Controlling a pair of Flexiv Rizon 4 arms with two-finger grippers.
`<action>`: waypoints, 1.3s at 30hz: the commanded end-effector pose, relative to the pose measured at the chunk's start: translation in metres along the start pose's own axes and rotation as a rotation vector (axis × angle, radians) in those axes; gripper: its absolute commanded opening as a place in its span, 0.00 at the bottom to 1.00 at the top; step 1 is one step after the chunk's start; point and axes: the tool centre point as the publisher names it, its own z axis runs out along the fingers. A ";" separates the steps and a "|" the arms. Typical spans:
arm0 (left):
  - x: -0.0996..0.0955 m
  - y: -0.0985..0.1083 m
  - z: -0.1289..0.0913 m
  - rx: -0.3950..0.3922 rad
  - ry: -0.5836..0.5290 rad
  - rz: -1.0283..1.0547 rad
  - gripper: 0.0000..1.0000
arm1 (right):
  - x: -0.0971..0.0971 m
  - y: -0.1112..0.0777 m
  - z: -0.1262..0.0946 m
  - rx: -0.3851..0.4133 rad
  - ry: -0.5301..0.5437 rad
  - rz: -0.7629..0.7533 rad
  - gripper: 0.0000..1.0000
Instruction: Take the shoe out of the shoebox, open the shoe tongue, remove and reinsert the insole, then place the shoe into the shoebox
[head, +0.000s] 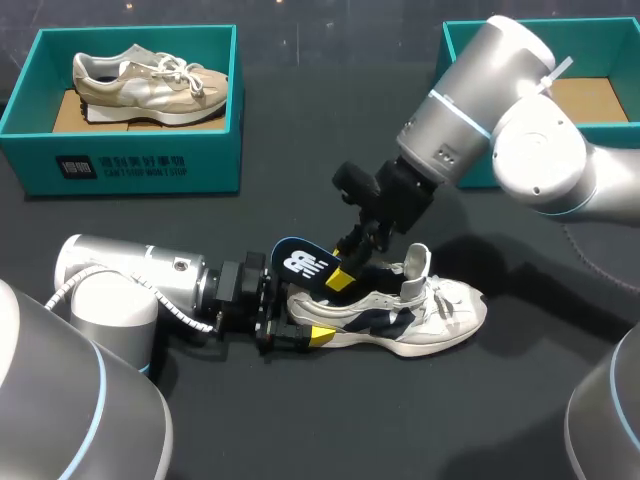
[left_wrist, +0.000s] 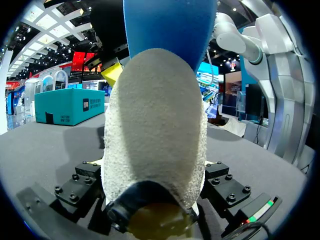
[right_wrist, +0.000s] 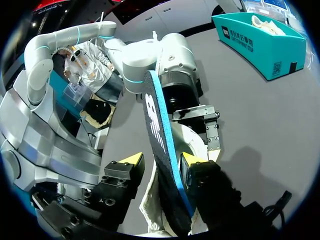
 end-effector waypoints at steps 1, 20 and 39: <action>-0.001 0.002 0.001 0.000 0.000 0.000 0.00 | 0.001 0.002 0.002 0.006 -0.003 -0.005 0.42; -0.001 0.002 0.001 0.000 0.000 0.000 0.00 | 0.008 0.023 -0.001 0.019 0.006 -0.054 0.00; -0.001 0.002 0.001 0.000 0.000 0.000 0.00 | 0.043 0.068 -0.026 -0.030 -0.057 -0.186 0.00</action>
